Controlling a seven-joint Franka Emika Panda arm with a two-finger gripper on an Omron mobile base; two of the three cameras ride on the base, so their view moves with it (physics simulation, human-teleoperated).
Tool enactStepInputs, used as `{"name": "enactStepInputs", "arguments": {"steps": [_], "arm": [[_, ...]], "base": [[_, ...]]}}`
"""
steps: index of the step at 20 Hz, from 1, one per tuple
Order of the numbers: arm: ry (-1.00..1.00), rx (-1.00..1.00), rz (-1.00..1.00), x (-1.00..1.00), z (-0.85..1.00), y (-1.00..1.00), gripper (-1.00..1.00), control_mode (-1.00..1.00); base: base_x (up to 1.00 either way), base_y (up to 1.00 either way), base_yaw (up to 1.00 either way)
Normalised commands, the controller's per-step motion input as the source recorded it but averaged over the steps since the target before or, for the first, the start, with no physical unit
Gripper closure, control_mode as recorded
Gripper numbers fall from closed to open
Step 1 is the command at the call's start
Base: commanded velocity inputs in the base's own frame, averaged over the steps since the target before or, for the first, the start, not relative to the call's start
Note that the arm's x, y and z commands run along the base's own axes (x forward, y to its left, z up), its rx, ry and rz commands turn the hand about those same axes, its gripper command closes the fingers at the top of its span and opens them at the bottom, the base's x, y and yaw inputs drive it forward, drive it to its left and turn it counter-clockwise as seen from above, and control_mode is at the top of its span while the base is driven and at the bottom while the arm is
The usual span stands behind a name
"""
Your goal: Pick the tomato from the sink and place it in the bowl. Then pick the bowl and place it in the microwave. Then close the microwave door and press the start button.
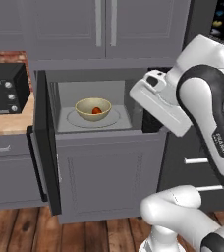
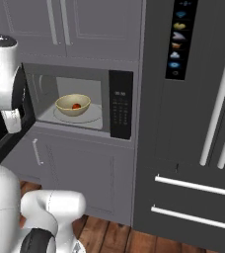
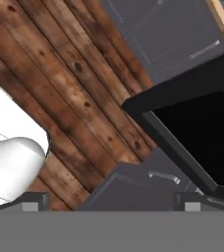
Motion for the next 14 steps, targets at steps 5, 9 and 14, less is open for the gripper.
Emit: {"name": "enactStepInputs", "arguments": {"steps": [5,9,14], "arm": [[-0.21,0.0,0.06,-1.0,0.19,0.07,-1.0,-1.0],[-0.2,0.0,0.04,-1.0,0.4,0.0,-1.0,-1.0],[-0.1,0.0,0.04,-1.0,0.16,0.27,-1.0,-1.0]], "base": [[0.0,0.0,0.0],[0.0,0.0,0.0],[0.0,0.0,0.0]]}}
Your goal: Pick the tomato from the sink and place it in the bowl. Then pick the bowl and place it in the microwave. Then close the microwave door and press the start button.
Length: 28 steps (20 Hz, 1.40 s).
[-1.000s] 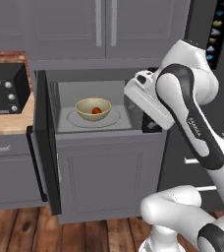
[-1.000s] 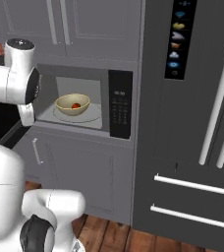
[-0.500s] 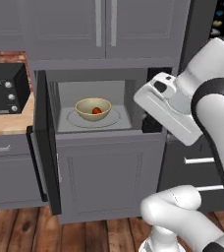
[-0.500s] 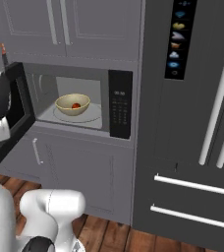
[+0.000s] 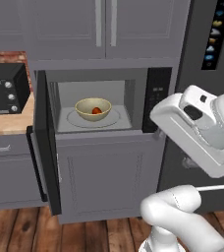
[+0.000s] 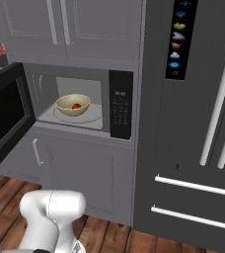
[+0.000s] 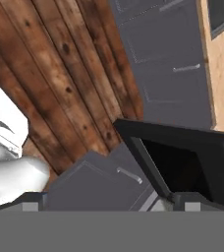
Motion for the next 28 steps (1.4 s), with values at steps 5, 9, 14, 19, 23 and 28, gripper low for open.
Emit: {"name": "enactStepInputs", "arguments": {"steps": [5,9,14,19,23,28], "arm": [[-0.04,0.0,0.0,-1.0,0.0,0.4,-1.0,-1.0],[0.0,-0.03,0.0,-0.7,-0.03,0.63,-1.0,-1.0],[0.05,-0.09,-0.1,0.11,-0.36,0.94,-1.0,-1.0],[0.05,-0.05,-0.27,0.49,-0.62,0.68,-1.0,-1.0],[0.0,0.0,-0.34,0.55,-0.64,0.33,-1.0,-1.0],[0.0,0.0,-0.29,0.42,-0.46,0.63,-1.0,-1.0]], "base": [[0.0,0.0,0.0],[0.0,0.0,0.0],[0.0,0.0,0.0],[0.0,0.0,0.0],[0.0,0.0,0.0],[0.0,0.0,0.0]]}}
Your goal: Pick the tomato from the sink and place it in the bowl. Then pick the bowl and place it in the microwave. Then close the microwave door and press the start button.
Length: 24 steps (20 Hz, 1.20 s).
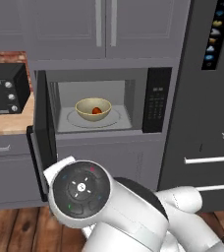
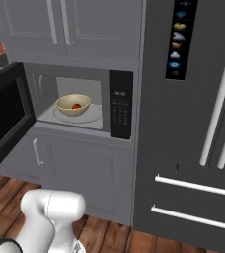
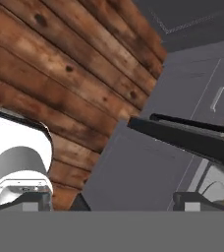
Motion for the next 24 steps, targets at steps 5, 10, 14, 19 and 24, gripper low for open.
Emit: {"name": "enactStepInputs", "arguments": {"steps": [5,10,14,19,24], "arm": [[0.0,-0.03,-0.25,0.69,-0.28,0.9,-1.0,-1.0],[0.01,-0.01,-0.2,0.99,-0.48,0.36,-1.0,-1.0],[0.01,-0.01,-0.18,0.94,-0.46,0.19,-1.0,-1.0],[0.0,0.0,-0.13,0.48,-0.1,-0.02,-1.0,-1.0],[0.0,0.07,-0.04,0.02,0.0,-0.48,-1.0,-1.0]], "base": [[0.0,0.0,0.0],[0.0,0.0,0.0],[0.0,0.0,0.0],[0.0,0.0,0.0],[0.0,0.0,0.0]]}}
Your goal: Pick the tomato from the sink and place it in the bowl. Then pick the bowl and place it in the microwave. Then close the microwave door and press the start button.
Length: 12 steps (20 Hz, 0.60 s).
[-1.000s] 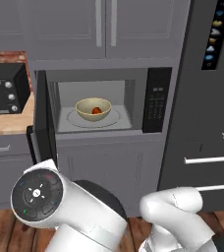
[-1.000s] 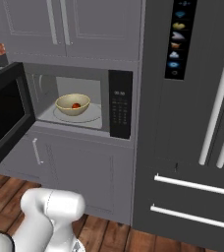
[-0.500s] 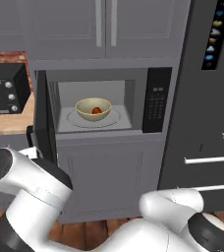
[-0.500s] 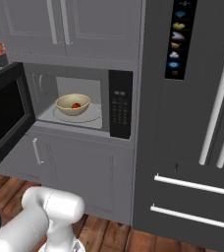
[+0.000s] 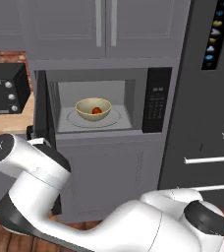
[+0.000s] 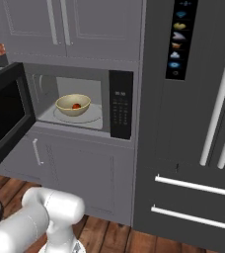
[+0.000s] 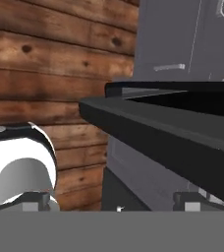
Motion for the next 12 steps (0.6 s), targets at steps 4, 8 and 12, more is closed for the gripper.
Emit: {"name": "enactStepInputs", "arguments": {"steps": [4,8,12], "arm": [[-0.07,0.01,0.0,-0.2,0.0,-0.12,-1.0,-1.0],[-0.24,-0.14,0.04,-0.42,-0.01,0.75,-1.0,-1.0],[-0.12,-0.11,0.0,0.2,-0.07,0.86,-1.0,-1.0]], "base": [[0.0,0.0,0.0],[0.0,0.0,0.0],[0.0,0.0,0.0]]}}
